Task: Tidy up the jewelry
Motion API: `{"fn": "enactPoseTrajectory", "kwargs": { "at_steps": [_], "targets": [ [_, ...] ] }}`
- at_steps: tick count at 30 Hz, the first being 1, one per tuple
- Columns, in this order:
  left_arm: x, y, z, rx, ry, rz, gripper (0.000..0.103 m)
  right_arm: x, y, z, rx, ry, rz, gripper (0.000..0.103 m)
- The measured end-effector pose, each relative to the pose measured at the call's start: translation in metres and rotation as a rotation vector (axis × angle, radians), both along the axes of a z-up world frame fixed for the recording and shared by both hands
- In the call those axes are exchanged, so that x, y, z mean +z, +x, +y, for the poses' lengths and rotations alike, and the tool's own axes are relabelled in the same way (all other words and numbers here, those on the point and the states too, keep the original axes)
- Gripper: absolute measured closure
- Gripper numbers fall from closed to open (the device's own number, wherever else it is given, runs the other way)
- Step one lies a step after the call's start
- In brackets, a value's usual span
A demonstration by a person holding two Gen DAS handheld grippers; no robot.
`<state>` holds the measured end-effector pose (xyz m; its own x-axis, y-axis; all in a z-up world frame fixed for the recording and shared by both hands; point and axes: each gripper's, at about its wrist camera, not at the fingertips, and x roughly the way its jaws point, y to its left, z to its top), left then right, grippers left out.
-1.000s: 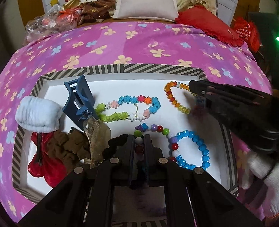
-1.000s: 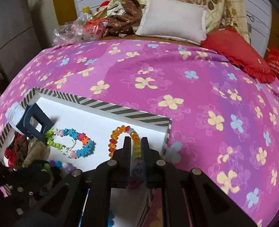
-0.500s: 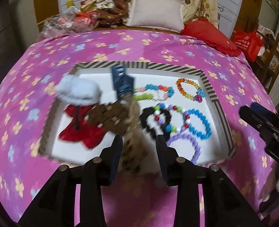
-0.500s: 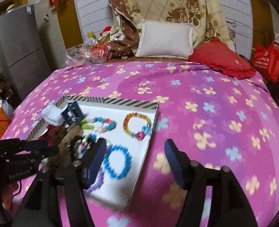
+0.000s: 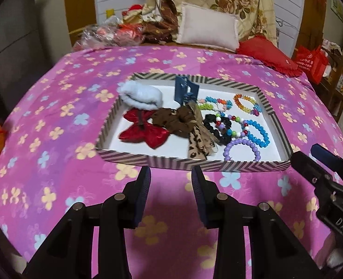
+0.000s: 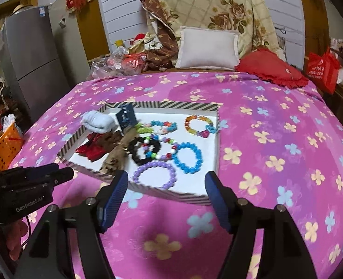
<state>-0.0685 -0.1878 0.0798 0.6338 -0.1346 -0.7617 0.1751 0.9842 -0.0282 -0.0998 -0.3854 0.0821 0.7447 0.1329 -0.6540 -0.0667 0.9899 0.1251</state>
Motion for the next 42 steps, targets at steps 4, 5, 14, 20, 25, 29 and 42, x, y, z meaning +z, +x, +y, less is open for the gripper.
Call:
{"fn": "enactPoseTrajectory", "kwargs": {
  "at_steps": [4,5,14,20,25,29,42],
  "targets": [
    [0.008,-0.008,0.007,0.012,0.003,-0.028,0.064,0.003,-0.005,0.01,-0.019,0.011,0.002,0.031],
    [0.01,-0.009,0.008,0.013,-0.001,-0.035,0.064,0.004,-0.006,0.011,-0.025,0.013,0.005,0.031],
    [0.029,-0.019,0.01,0.02,-0.004,-0.085,0.064,0.014,-0.015,0.017,-0.026,-0.002,0.005,0.028],
    [0.034,-0.023,0.007,0.019,0.003,-0.093,0.064,0.023,-0.016,0.017,-0.032,-0.001,-0.002,0.025],
    [0.035,-0.023,0.005,0.02,0.006,-0.091,0.064,0.028,-0.017,0.015,-0.039,-0.005,-0.004,0.025],
    [0.039,-0.023,0.003,0.02,0.009,-0.099,0.064,0.032,-0.017,0.012,-0.049,-0.008,-0.007,0.025],
    [0.048,-0.023,-0.003,0.018,0.01,-0.118,0.064,0.036,-0.016,0.011,-0.057,-0.023,-0.013,0.023]
  ]
}}
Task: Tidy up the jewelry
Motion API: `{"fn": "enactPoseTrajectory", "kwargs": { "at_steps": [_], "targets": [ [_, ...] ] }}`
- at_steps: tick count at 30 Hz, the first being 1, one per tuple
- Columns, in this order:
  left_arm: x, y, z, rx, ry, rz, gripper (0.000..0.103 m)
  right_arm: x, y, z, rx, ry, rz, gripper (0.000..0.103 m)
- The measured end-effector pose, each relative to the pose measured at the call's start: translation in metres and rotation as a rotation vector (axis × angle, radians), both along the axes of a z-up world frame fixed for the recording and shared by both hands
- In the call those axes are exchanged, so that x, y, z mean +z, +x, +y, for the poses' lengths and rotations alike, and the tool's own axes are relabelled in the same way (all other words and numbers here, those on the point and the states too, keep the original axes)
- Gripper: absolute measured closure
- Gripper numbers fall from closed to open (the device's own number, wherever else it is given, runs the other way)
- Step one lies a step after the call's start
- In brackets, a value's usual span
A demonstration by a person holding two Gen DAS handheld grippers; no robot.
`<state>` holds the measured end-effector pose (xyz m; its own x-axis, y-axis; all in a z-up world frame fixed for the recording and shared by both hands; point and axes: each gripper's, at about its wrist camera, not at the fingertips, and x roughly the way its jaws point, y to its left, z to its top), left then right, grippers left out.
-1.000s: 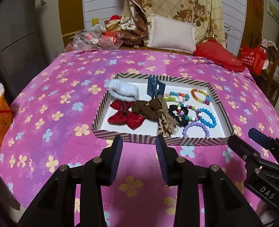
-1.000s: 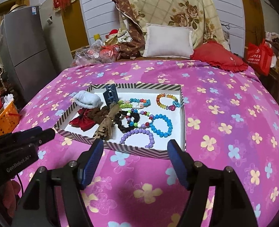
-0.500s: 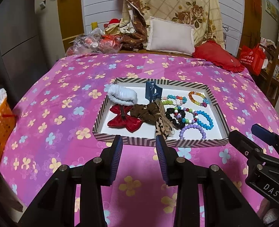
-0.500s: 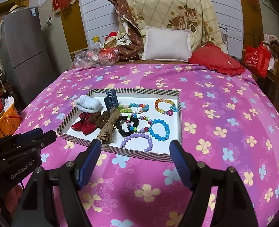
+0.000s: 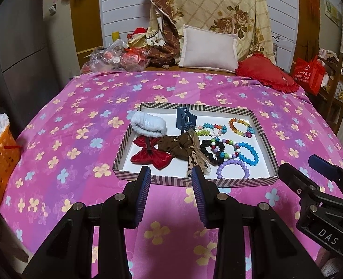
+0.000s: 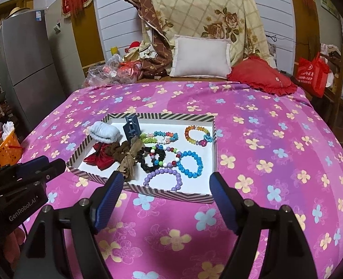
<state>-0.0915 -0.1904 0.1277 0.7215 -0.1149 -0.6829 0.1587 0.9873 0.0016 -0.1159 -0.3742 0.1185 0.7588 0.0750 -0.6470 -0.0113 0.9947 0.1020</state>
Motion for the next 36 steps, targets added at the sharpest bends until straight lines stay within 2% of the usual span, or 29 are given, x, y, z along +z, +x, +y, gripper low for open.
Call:
{"fn": "enactPoseTrajectory", "kwargs": {
  "at_steps": [36],
  "targets": [
    [-0.006,0.007,0.012,0.032,-0.005,0.0,0.064,-0.007,0.01,0.013,0.018,-0.011,0.029,0.02]
  ]
}}
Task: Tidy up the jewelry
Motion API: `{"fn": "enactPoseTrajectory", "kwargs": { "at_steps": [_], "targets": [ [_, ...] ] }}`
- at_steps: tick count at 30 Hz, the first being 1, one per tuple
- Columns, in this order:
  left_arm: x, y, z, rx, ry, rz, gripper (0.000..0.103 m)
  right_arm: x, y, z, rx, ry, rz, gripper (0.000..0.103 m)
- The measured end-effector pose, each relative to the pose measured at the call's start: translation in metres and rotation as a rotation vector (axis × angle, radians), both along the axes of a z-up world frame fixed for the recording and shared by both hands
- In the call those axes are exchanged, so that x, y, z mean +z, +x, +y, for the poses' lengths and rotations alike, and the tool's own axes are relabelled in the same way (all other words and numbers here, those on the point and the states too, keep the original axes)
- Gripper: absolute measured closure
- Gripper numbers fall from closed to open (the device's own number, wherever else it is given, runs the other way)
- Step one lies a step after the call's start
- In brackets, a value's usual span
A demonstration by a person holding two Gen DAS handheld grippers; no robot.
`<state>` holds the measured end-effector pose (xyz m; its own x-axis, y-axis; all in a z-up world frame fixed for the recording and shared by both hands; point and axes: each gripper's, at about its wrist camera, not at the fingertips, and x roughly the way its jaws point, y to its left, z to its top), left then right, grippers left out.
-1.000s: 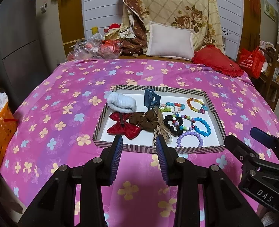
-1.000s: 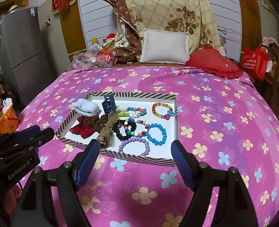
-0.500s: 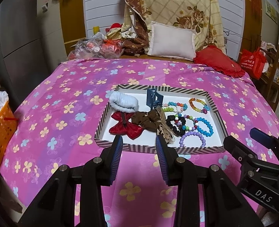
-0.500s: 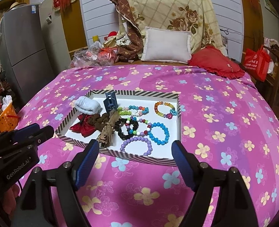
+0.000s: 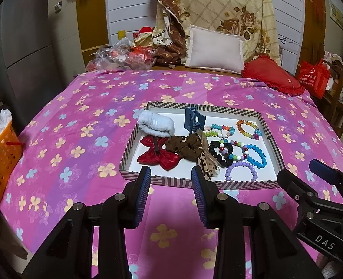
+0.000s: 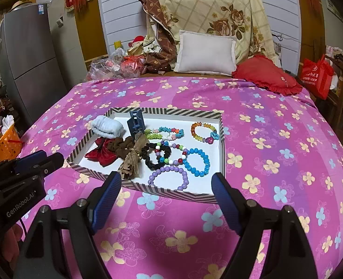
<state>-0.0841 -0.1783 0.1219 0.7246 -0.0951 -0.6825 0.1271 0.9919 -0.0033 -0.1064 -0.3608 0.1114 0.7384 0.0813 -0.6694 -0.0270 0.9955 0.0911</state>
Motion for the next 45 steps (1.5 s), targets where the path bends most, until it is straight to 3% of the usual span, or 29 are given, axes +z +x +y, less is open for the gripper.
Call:
{"fn": "enactPoseTrajectory", "kwargs": {
  "at_steps": [45],
  "targets": [
    [-0.011,0.003,0.0,0.009,-0.004,0.019,0.064,-0.017,0.009,0.005,0.017,0.004,0.034,0.019]
  ]
}}
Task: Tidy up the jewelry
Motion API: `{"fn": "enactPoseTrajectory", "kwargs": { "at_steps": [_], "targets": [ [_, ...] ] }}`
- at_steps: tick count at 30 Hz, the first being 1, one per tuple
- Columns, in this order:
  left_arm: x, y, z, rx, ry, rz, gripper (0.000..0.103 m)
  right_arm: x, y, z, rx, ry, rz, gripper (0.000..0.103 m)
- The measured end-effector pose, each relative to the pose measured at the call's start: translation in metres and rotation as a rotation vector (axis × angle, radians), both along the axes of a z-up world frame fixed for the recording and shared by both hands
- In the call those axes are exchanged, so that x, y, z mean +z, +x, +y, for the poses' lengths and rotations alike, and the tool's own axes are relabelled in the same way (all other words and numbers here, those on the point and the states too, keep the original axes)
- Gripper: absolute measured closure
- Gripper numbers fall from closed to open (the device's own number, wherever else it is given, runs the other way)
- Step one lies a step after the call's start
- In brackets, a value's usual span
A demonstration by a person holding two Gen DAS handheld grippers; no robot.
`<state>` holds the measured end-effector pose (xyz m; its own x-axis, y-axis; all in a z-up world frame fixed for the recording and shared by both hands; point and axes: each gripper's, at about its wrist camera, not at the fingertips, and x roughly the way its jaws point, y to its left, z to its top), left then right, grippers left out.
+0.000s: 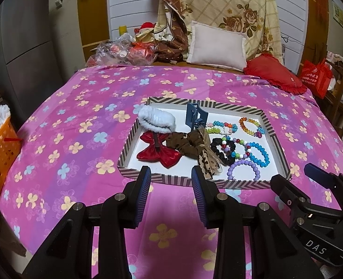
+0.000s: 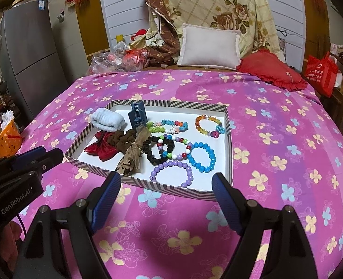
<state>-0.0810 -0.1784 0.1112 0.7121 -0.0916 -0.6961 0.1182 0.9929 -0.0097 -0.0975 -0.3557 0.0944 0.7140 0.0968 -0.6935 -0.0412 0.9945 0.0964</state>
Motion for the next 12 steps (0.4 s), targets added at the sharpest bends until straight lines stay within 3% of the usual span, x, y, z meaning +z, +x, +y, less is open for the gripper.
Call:
{"fn": "enactPoseTrajectory", "kwargs": {
  "at_steps": [12],
  "targets": [
    [-0.0082,0.0067,0.0043,0.01,0.011,0.006,0.064,-0.008,0.0042,-0.0093,-0.01,0.006,0.02,0.019]
  ]
}}
